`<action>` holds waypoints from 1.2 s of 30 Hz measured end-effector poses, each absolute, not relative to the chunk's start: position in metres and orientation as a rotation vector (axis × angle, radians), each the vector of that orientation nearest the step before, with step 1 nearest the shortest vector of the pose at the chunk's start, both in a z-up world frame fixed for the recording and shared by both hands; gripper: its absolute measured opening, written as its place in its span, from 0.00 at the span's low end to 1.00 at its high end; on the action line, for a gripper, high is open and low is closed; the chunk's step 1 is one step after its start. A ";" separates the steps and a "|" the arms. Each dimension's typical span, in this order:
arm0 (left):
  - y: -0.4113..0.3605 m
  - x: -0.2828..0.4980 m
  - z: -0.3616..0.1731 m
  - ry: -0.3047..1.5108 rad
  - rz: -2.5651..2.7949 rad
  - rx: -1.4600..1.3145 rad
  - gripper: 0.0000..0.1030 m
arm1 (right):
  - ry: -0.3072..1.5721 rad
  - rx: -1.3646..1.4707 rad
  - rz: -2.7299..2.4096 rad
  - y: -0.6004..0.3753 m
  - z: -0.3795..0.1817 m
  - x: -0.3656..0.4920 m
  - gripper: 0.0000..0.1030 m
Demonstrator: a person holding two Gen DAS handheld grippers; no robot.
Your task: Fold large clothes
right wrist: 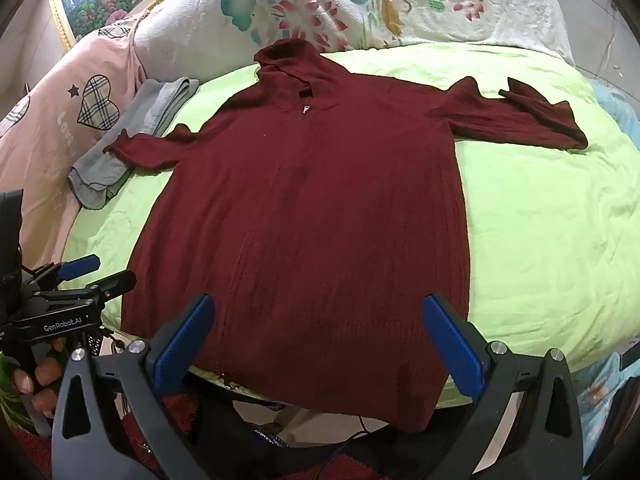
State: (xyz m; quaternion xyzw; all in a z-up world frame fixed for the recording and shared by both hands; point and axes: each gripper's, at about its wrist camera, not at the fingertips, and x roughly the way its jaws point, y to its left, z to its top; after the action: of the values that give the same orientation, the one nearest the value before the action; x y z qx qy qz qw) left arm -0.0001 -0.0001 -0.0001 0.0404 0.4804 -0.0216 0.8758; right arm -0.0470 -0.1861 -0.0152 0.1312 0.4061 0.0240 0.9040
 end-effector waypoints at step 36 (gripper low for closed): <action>-0.002 0.001 -0.004 1.022 -0.072 0.054 0.85 | 0.835 0.269 0.065 -0.187 -0.012 -0.044 1.00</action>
State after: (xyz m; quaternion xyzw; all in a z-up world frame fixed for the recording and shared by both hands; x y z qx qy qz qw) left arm 0.0012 -0.0024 -0.0042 0.0260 0.4890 -0.0346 0.8712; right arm -0.0444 -0.1868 -0.0119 0.1301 0.4043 0.0315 0.9048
